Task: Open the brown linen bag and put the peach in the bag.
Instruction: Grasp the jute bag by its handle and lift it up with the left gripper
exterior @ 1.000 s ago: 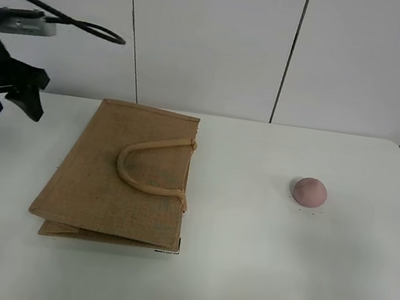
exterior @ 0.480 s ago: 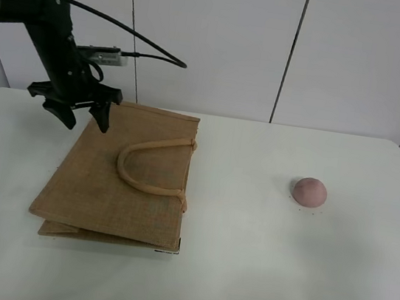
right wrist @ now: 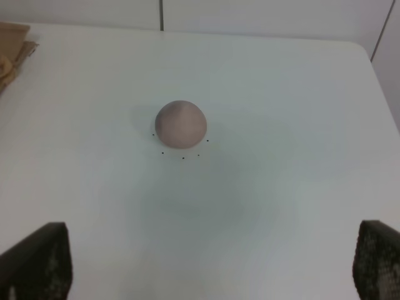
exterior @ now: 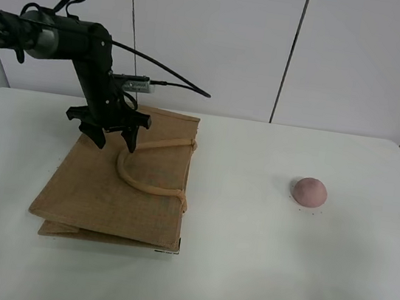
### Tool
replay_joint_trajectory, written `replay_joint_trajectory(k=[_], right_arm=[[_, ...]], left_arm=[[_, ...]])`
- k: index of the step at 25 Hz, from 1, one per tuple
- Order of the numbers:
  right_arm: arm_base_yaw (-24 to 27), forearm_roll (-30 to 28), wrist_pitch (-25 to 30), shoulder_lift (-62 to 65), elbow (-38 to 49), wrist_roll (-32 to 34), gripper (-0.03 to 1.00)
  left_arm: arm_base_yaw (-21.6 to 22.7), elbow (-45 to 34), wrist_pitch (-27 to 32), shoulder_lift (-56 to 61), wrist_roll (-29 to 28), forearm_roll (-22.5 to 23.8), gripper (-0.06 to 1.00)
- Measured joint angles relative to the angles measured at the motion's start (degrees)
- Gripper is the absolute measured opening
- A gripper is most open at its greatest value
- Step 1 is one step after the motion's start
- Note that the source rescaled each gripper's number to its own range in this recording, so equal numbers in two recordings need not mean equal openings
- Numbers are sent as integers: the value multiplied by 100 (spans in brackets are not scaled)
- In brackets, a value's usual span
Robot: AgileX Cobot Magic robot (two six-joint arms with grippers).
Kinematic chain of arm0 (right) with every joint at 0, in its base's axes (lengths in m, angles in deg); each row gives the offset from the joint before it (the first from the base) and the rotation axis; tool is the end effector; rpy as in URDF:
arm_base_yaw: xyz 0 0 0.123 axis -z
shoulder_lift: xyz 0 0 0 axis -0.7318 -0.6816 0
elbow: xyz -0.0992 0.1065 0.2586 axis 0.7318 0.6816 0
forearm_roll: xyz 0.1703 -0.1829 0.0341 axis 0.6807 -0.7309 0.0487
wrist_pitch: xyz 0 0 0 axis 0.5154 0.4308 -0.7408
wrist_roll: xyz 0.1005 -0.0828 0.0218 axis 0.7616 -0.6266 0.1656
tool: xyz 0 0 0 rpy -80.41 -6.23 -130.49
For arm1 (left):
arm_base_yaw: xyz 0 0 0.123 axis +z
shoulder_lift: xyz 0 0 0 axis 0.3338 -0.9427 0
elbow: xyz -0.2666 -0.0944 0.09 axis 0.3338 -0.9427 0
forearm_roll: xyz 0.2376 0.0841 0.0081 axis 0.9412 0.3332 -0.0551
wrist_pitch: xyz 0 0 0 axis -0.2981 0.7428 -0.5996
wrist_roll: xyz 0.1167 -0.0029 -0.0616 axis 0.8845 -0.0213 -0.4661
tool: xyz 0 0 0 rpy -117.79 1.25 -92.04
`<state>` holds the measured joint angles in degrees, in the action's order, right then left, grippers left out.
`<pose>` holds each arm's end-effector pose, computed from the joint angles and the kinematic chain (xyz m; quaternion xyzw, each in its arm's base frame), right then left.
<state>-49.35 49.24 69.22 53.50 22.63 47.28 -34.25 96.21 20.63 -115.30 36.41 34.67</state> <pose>0.0216 0.0035 0.2605 -0.0199 0.8451 0.0210 0.5338 0.4613 -0.1257 0.1383 0.0356 0.9901 -0.0448 0.1278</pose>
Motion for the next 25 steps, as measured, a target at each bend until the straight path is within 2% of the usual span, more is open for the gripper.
replay_joint_trajectory(k=[13, 16, 18, 21, 24, 25], right_arm=[[0, 0, 0, 0, 0, 0, 100], [0, 0, 0, 0, 0, 0, 100], [0, 0, 0, 0, 0, 0, 100], [0, 0, 0, 0, 0, 0, 100], [0, 0, 0, 0, 0, 0, 100], [0, 0, 0, 0, 0, 0, 100]], left_arm=[[-55, -6, -358, -657, -13, 0, 96], [-55, -6, -391, -726, -13, 0, 92], [-55, -6, -397, -747, -13, 0, 85], [-55, -6, -407, -790, -13, -39, 67], [-66, 5, -401, -790, -13, -91, 33], [-66, 23, -376, -776, -13, -100, 19]])
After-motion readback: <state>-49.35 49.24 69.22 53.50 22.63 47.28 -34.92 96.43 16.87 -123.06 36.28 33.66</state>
